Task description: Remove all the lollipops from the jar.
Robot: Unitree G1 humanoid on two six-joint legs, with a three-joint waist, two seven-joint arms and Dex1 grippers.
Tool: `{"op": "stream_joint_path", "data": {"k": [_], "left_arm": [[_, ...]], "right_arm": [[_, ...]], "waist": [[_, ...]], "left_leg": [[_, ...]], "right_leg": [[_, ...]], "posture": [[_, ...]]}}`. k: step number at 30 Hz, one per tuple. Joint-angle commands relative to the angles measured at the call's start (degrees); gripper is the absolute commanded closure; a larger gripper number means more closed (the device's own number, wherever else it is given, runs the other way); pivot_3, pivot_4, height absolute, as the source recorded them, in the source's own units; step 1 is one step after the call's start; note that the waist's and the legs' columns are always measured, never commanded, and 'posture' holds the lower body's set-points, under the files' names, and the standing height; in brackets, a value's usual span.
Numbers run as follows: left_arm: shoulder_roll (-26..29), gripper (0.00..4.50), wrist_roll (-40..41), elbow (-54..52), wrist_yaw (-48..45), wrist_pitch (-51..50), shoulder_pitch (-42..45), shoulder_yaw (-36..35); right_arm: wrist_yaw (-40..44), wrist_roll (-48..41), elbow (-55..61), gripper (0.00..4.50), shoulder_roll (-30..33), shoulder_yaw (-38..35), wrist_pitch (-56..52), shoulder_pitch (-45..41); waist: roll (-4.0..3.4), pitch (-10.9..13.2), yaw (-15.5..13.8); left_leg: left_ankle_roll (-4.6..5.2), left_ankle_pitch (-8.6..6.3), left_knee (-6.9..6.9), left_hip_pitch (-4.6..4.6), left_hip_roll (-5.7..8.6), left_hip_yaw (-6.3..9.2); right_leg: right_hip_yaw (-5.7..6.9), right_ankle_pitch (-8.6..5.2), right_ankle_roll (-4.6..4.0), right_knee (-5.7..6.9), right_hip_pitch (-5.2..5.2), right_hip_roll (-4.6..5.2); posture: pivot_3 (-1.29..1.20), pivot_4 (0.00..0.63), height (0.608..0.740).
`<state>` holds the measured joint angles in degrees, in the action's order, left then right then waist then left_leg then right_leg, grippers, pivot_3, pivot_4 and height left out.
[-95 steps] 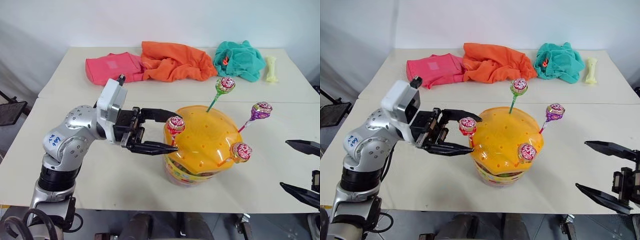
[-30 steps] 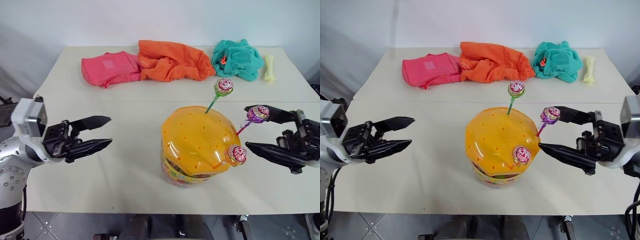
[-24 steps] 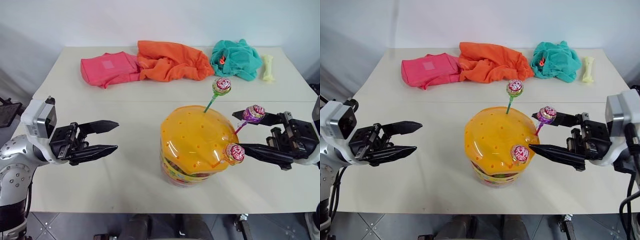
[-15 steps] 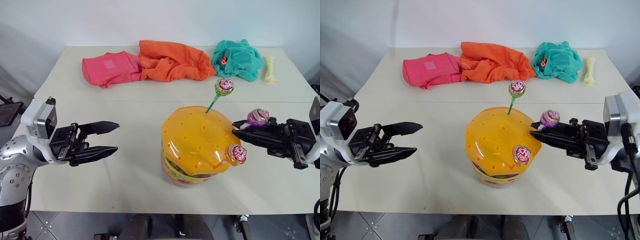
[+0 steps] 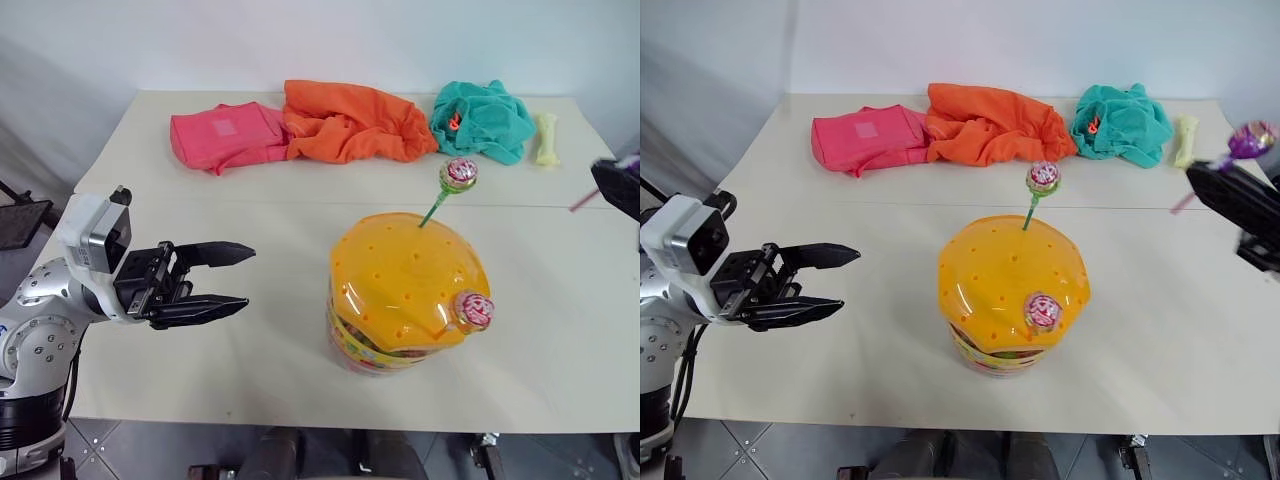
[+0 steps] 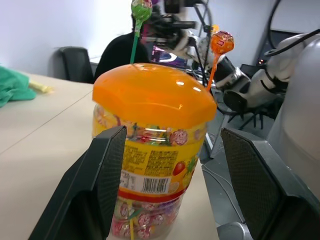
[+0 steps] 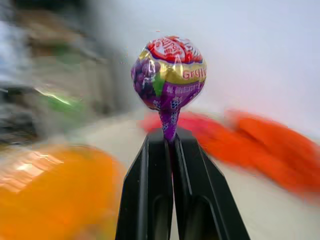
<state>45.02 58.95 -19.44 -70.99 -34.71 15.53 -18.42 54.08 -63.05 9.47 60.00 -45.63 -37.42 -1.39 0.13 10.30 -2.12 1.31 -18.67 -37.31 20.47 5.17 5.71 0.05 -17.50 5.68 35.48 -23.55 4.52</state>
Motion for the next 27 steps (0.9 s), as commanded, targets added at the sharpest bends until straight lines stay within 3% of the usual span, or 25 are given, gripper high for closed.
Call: {"op": "stream_joint_path", "data": {"k": [1, 6, 11, 14, 19, 24, 27], "left_arm": [[0.73, 1.3, -1.51, -1.63, -3.17, 1.88, -0.98, 1.04], [0.85, 1.3, -5.26, 0.9, -8.21, 5.7, -3.83, 2.01], [-0.01, 1.3, -7.27, 0.82, -8.09, 7.72, -3.64, 2.93], [0.09, 1.3, -7.43, 0.76, -7.52, 7.77, -3.18, 2.92], [1.22, 1.3, -7.53, 2.12, -7.76, 7.66, -1.59, 2.33], [0.44, 1.3, -5.93, 2.65, -5.08, 6.86, -1.12, 0.71], [-0.9, 1.3, -3.16, 3.28, -0.85, 5.29, -1.32, -1.96]], "right_arm": [[-0.71, 17.98, -5.95, 4.48, 5.58, 1.11, 3.11, 8.68], [0.1, 38.52, -14.43, 4.48, 11.03, 13.26, 13.92, 16.45], [-0.46, 43.63, -21.91, 4.48, 8.29, 20.19, 17.25, 10.94], [-1.29, 44.6, -24.42, 3.75, 6.01, 21.08, 18.41, 7.08], [3.94, 42.93, -22.71, 2.05, 5.08, 19.68, 18.54, 8.66], [14.58, 30.03, -15.53, 0.36, 1.0, 11.33, 19.07, 5.8], [16.27, 21.84, -8.95, 0.36, -0.22, 9.73, 15.23, 0.41]], "waist": [[-0.01, 0.0, 0.08], [-0.05, 0.0, 0.96], [-0.18, 0.08, 1.3], [-0.19, 0.09, 1.25], [-0.22, 0.09, 0.81], [-0.23, 0.1, 0.84], [-0.29, 0.13, 1.42]], "left_leg": [[0.01, -0.01, 0.01, 0.0, 0.0, -0.04], [0.0, 0.02, 0.01, -0.01, -0.02, -0.13], [-0.09, 0.14, 0.0, -0.08, -0.03, -0.23], [-0.12, 0.21, -0.04, -0.08, -0.03, -0.23], [-0.14, 0.25, -0.02, -0.09, -0.02, -0.2], [-0.12, 0.22, -0.02, -0.09, 0.0, -0.16], [-0.12, 0.21, -0.02, -0.11, -0.01, -0.17]], "right_leg": [[-0.02, 0.0, 0.0, 0.0, -0.01, 0.0], [-0.07, -0.02, -0.03, 0.04, -0.06, -0.04], [-0.16, -0.03, -0.06, 0.12, -0.04, -0.07], [-0.16, -0.03, -0.07, 0.12, -0.01, -0.07], [-0.16, -0.02, -0.08, 0.22, -0.03, -0.07], [-0.16, 0.02, -0.02, 0.22, -0.03, -0.06], [-0.17, 0.03, 0.01, 0.22, -0.02, -0.07]], "posture": [[0.0, 0.15, 0.74], [0.0, 0.15, 0.74], [0.0, 0.15, 0.74], [0.0, 0.15, 0.74], [0.0, 0.15, 0.74], [0.0, 0.15, 0.74], [0.0, 0.15, 0.74]]}}
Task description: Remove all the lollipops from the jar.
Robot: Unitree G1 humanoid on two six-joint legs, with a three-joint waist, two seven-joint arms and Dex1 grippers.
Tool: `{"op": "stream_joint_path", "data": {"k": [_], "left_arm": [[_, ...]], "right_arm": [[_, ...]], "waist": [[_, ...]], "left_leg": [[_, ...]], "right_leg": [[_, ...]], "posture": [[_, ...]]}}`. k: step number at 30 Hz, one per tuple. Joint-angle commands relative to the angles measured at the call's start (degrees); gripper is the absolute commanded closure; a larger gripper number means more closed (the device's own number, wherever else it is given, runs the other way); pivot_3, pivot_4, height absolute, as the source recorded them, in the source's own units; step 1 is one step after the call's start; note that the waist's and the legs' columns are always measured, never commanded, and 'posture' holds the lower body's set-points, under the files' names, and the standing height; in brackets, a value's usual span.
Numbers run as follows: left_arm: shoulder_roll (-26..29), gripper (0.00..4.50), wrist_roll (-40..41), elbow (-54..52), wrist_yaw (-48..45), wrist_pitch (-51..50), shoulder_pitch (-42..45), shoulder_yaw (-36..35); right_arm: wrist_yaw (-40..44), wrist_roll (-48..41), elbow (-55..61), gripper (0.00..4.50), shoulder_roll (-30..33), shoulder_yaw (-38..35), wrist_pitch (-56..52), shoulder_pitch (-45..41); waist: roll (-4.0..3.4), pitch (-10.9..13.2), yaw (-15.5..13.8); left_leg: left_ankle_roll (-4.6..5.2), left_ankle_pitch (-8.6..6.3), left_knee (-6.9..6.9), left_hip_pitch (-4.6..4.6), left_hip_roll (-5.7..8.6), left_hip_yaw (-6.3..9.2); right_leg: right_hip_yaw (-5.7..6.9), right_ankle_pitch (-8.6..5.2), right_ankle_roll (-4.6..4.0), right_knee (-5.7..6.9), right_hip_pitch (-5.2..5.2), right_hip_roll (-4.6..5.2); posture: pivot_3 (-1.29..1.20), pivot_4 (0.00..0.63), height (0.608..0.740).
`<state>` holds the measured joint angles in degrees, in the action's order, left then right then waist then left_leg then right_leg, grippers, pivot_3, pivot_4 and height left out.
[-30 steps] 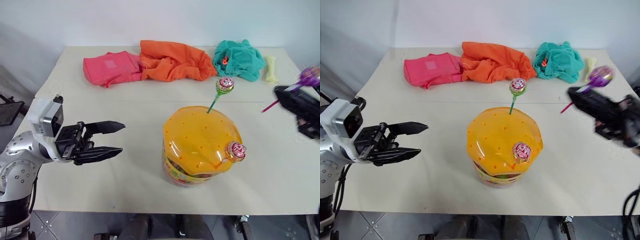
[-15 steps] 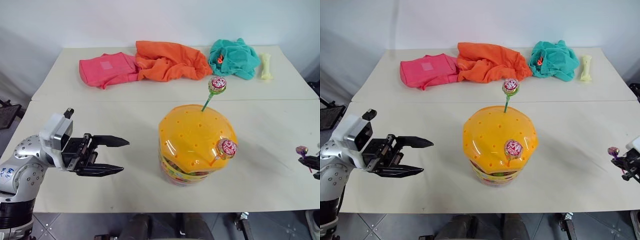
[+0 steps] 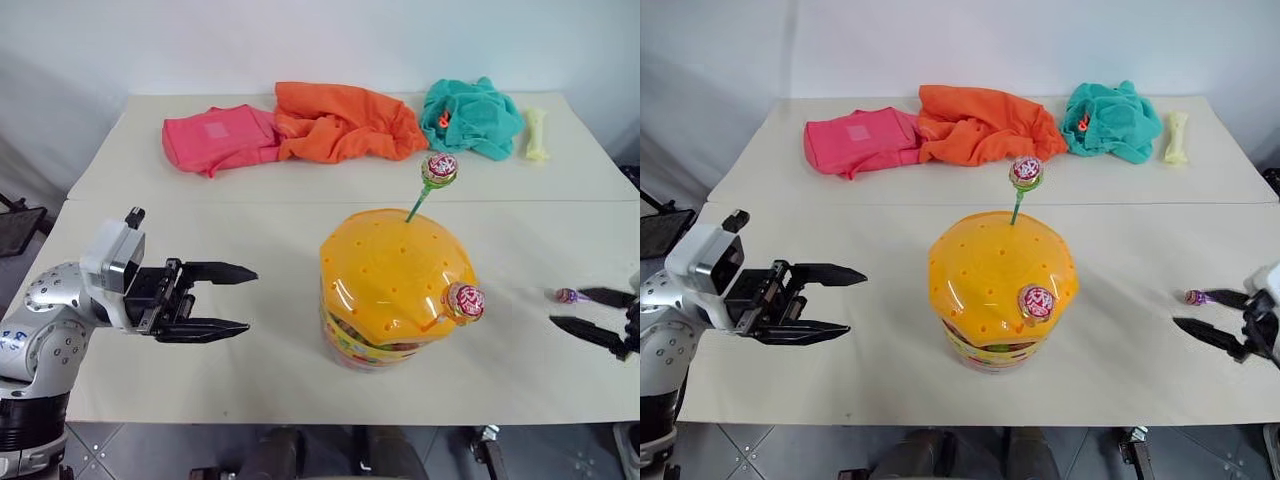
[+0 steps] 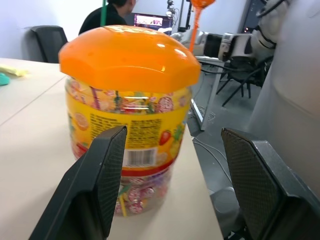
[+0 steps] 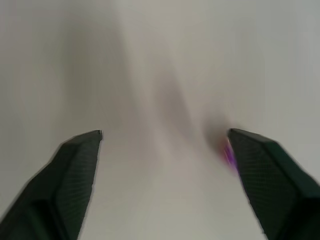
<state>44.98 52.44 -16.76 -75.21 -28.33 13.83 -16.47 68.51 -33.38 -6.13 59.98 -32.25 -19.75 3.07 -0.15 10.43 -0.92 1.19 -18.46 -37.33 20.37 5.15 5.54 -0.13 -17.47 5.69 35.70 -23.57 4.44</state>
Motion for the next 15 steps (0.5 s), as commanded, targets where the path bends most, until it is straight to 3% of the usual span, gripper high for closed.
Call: {"op": "stream_joint_path", "data": {"k": [1, 6, 15], "left_arm": [[-1.11, 1.3, 3.82, 0.91, 4.23, -1.45, 0.27, -4.59], [-1.98, 1.3, 3.94, 2.85, 6.22, -1.69, -3.12, -7.72], [-2.62, 1.3, 4.59, 2.1, 6.74, -1.35, -5.21, -8.56]], "right_arm": [[1.49, -9.34, 8.27, 0.36, -0.28, -3.31, -3.95, -5.54], [-2.69, -19.06, 19.85, 0.36, -2.35, 3.23, -10.94, -17.47], [-4.45, -22.48, 26.44, 0.36, -6.48, 12.85, -13.25, -29.96]], "waist": [[-0.01, 0.01, 0.33], [0.03, 0.03, 0.21], [0.09, 0.07, -0.71]], "left_leg": [[0.0, 0.0, -0.01, -0.01, -0.02, 0.0], [-0.06, 0.0, 0.0, -0.05, -0.06, 0.08], [0.02, -0.07, -0.06, 0.15, 0.04, 0.19]], "right_leg": [[0.01, 0.0, 0.0, 0.03, 0.0, -0.01], [0.07, 0.01, -0.06, 0.12, 0.0, -0.03], [0.15, 0.03, -0.01, -0.12, -0.04, 0.07]], "posture": [[0.0, 0.15, 0.74], [0.0, 0.15, 0.74], [0.0, 0.15, 0.74]]}}
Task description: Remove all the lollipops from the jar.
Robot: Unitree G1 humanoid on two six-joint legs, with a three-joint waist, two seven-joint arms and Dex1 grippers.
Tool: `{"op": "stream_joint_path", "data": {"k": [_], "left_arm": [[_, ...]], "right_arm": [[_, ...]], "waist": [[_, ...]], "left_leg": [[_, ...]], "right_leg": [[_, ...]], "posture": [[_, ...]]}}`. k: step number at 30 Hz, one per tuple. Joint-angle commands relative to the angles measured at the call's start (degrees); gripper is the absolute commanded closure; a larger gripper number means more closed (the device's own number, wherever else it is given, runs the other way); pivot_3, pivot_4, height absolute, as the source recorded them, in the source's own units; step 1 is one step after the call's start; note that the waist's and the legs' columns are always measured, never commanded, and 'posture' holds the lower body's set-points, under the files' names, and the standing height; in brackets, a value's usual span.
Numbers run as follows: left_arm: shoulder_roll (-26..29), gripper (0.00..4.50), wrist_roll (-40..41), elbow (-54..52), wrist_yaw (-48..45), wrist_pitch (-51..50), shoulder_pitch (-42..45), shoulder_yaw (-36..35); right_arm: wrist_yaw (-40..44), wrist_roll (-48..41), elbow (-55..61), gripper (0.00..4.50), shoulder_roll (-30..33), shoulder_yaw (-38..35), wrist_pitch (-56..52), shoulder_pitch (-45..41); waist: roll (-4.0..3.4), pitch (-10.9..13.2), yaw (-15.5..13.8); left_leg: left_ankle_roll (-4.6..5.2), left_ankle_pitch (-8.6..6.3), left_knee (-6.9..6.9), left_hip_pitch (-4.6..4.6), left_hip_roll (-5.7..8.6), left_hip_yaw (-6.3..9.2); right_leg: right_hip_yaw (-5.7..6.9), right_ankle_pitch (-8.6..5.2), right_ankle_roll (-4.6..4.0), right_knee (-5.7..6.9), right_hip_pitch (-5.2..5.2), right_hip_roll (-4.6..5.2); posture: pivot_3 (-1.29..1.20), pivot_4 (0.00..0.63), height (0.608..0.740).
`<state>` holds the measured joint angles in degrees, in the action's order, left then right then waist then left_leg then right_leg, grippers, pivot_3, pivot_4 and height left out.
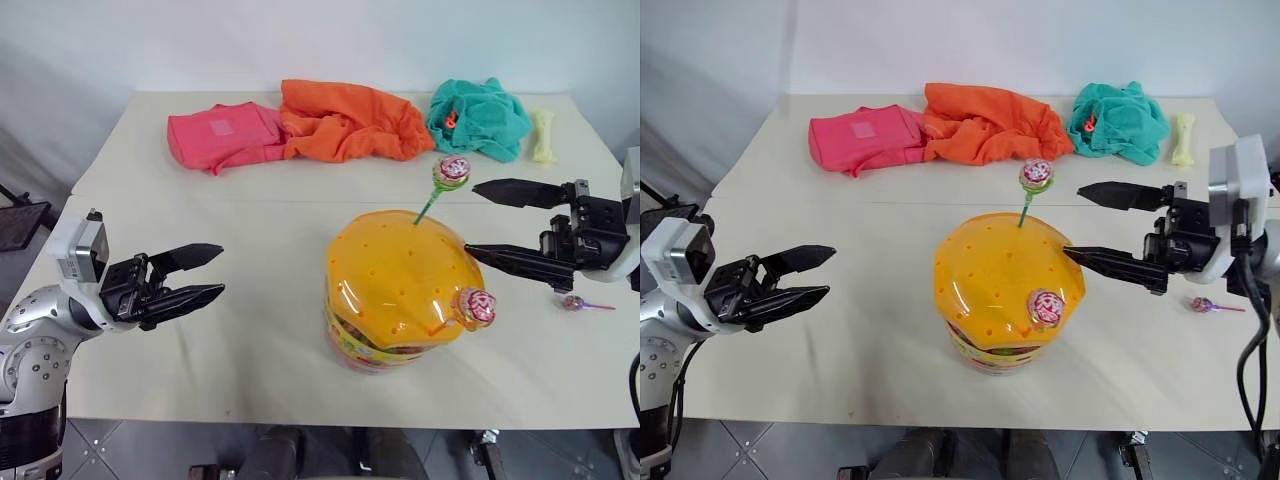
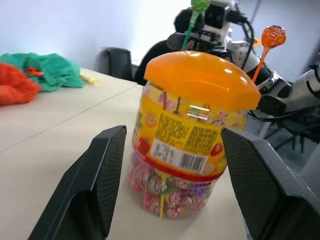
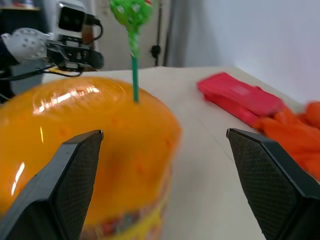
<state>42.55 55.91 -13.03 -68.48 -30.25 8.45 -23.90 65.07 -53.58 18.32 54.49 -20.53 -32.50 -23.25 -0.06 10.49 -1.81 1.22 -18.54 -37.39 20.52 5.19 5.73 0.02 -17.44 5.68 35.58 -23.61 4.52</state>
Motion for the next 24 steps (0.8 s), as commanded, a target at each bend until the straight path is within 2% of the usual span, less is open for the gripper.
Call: {"op": "stream_joint_path", "data": {"k": [1, 9, 10, 12, 22, 24], "left_arm": [[-0.29, 1.3, 1.17, -1.91, 0.02, 0.54, -0.01, -1.07], [-1.25, 1.3, 2.38, -4.62, 0.92, -0.07, 0.11, -0.61], [-1.28, 1.3, 2.48, -4.86, 1.09, 0.0, 0.08, -0.67], [-1.32, 1.3, 2.47, -5.14, 1.31, 0.19, 0.11, -0.64], [-2.92, 1.3, 4.69, -8.0, 2.74, 0.13, 1.9, 0.32], [-3.22, 1.3, 5.69, -8.48, 3.27, -0.31, 2.64, 0.46]], "right_arm": [[-1.76, -2.92, 2.06, 0.36, -1.98, 2.27, -1.21, -5.57], [-1.6, -4.53, 1.2, 0.36, -5.52, 8.52, -5.6, -12.11], [-1.48, -4.19, 1.09, 0.54, -5.93, 9.16, -5.53, -12.63], [-2.02, -3.32, 0.31, 0.96, -7.01, 10.07, -5.29, -13.85], [-3.22, -6.64, -1.85, 4.45, -8.99, 6.31, -6.53, -15.15], [-4.13, -7.94, -2.51, 4.45, -9.01, 4.45, -6.76, -15.34]], "waist": [[0.0, 0.0, 0.31], [0.02, 0.02, 0.46], [0.03, 0.02, 0.47], [0.03, 0.02, 0.5], [0.04, 0.02, 0.38], [0.06, 0.03, 0.32]], "left_leg": [[0.01, -0.01, 0.0, 0.0, 0.01, -0.02], [0.0, -0.01, 0.08, 0.02, -0.07, -0.02], [0.0, -0.01, 0.06, 0.02, -0.06, -0.02], [0.0, -0.01, 0.03, 0.02, -0.05, -0.03], [0.0, -0.01, 0.03, 0.03, -0.04, -0.03], [0.0, -0.01, 0.01, 0.05, -0.04, -0.02]], "right_leg": [[-0.01, 0.0, 0.01, -0.02, 0.0, 0.01], [0.02, -0.01, -0.01, -0.02, -0.08, -0.05], [0.01, -0.01, -0.01, -0.01, -0.08, -0.05], [0.0, -0.01, -0.01, 0.01, -0.08, -0.04], [0.01, -0.01, -0.01, 0.03, -0.09, -0.04], [0.02, -0.01, -0.01, 0.02, -0.08, -0.04]], "posture": [[0.0, 0.15, 0.74], [0.0, 0.15, 0.74], [0.0, 0.15, 0.74], [0.0, 0.15, 0.74], [0.0, 0.15, 0.74], [0.0, 0.15, 0.74]]}}
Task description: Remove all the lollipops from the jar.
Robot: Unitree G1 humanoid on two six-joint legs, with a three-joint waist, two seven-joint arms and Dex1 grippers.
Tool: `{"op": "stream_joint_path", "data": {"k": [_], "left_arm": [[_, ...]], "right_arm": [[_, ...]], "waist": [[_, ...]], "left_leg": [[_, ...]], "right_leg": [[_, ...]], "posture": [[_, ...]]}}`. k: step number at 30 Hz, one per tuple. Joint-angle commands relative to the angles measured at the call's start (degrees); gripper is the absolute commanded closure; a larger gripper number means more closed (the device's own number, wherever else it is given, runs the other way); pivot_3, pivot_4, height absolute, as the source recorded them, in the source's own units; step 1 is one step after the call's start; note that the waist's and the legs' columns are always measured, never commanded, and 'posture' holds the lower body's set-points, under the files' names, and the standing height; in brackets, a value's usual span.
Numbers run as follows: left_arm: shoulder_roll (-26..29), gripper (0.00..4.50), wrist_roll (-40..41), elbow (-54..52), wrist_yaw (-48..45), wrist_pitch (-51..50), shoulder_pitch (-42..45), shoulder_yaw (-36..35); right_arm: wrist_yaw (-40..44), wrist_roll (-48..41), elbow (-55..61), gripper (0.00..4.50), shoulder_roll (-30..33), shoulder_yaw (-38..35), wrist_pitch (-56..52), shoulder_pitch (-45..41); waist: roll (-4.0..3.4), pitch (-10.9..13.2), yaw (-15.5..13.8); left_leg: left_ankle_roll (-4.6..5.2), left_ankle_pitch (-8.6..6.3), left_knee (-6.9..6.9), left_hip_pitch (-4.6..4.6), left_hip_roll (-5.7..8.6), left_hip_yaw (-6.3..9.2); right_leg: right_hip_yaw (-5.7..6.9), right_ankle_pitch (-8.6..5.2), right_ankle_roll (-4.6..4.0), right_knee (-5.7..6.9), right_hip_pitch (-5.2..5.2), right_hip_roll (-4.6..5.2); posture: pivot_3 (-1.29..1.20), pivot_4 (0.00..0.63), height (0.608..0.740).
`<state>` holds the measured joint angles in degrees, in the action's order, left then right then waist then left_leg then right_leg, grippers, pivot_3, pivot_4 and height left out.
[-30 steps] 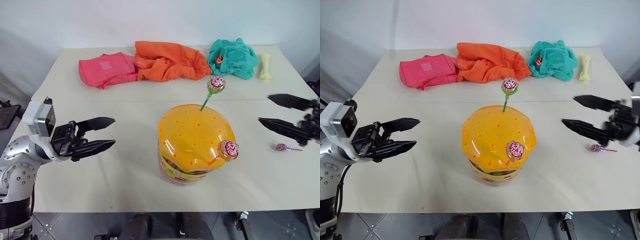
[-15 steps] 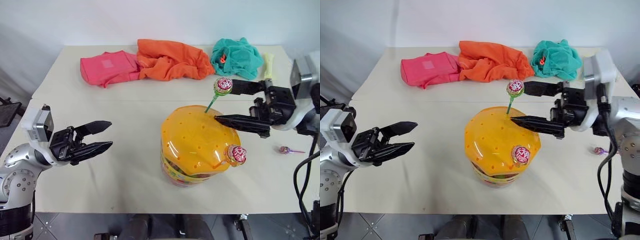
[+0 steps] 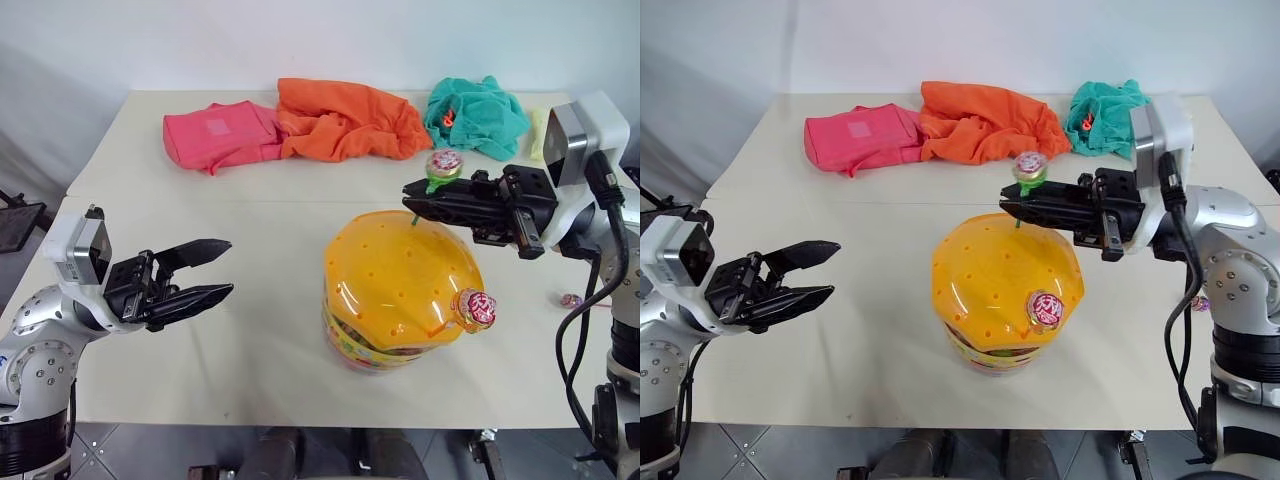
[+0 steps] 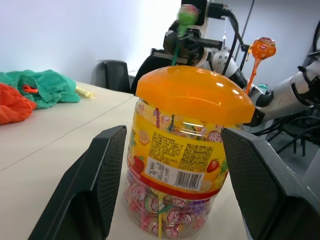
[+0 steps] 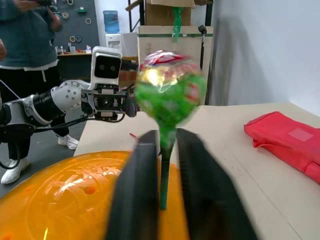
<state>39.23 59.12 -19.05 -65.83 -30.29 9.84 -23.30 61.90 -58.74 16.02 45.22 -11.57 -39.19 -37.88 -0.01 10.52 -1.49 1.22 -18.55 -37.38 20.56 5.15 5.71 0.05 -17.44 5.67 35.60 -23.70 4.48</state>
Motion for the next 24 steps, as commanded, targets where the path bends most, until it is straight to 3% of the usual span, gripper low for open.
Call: {"op": "stream_joint_path", "data": {"k": [1, 4, 8, 12, 17, 21, 24], "left_arm": [[0.23, 1.3, 2.72, -2.65, 0.4, -0.51, 1.96, 0.27], [0.79, 1.3, 2.59, -2.71, -0.5, -0.71, 3.36, 1.26], [3.2, 1.3, -4.75, -1.48, -6.99, 3.74, 3.77, 5.17], [3.75, 1.3, -8.86, -0.77, -11.75, 6.95, 3.29, 9.08], [2.2, 1.3, -10.56, -1.21, -13.1, 8.44, 2.07, 12.18], [2.23, 1.3, -9.42, -3.77, -11.64, 6.99, 0.22, 12.43], [2.75, 1.3, -8.25, -5.37, -10.35, 5.55, -0.43, 12.16]], "right_arm": [[-2.35, -3.91, -1.27, 4.45, 1.46, -6.61, -1.04, -1.48], [-5.25, -5.85, -4.11, 4.45, 5.94, -12.22, -3.82, -2.55], [-4.33, 1.04, -10.53, 4.45, 16.05, -20.13, -3.72, 3.19], [1.93, 19.23, -20.31, 4.45, 25.18, -28.36, 4.86, 23.31], [2.83, 33.56, -24.33, 4.45, 24.82, -31.0, 14.29, 42.24], [-2.46, 42.45, -26.63, 4.45, 24.06, -27.5, 18.16, 48.17], [-6.59, 46.23, -30.6, 4.45, 22.72, -23.24, 19.17, 47.56]], "waist": [[0.01, 0.01, 0.03], [0.01, 0.01, -0.05], [0.01, 0.01, -0.09], [0.04, -0.02, -0.24], [-0.09, -0.03, 0.16], [-0.14, -0.01, 1.19], [-0.07, 0.03, 1.41]], "left_leg": [[0.0, 0.0, -0.02, 0.01, 0.0, 0.01], [0.0, 0.0, -0.08, 0.04, 0.04, 0.0], [0.0, 0.0, 0.04, 0.04, 0.0, 0.01], [0.11, -0.06, 0.05, 0.1, 0.01, -0.02], [0.19, -0.1, 0.03, 0.12, 0.04, -0.19], [0.12, -0.06, 0.07, -0.11, -0.06, -0.44], [0.03, 0.0, 0.07, -0.24, -0.12, -0.46]], "right_leg": [[0.01, 0.0, 0.0, 0.0, 0.01, 0.0], [-0.01, 0.01, 0.01, 0.02, 0.0, 0.02], [0.03, 0.0, -0.01, -0.06, -0.02, 0.0], [0.03, -0.01, -0.01, -0.16, 0.0, 0.02], [-0.09, 0.0, 0.02, -0.16, -0.04, 0.02], [-0.23, 0.0, 0.01, 0.03, -0.02, -0.06], [-0.23, -0.04, -0.06, 0.04, 0.12, -0.08]], "posture": [[0.0, 0.15, 0.74], [0.0, 0.15, 0.74], [0.0, 0.15, 0.74], [0.0, 0.15, 0.74], [0.0, 0.15, 0.74], [0.0, 0.15, 0.74], [0.0, 0.15, 0.74]]}}
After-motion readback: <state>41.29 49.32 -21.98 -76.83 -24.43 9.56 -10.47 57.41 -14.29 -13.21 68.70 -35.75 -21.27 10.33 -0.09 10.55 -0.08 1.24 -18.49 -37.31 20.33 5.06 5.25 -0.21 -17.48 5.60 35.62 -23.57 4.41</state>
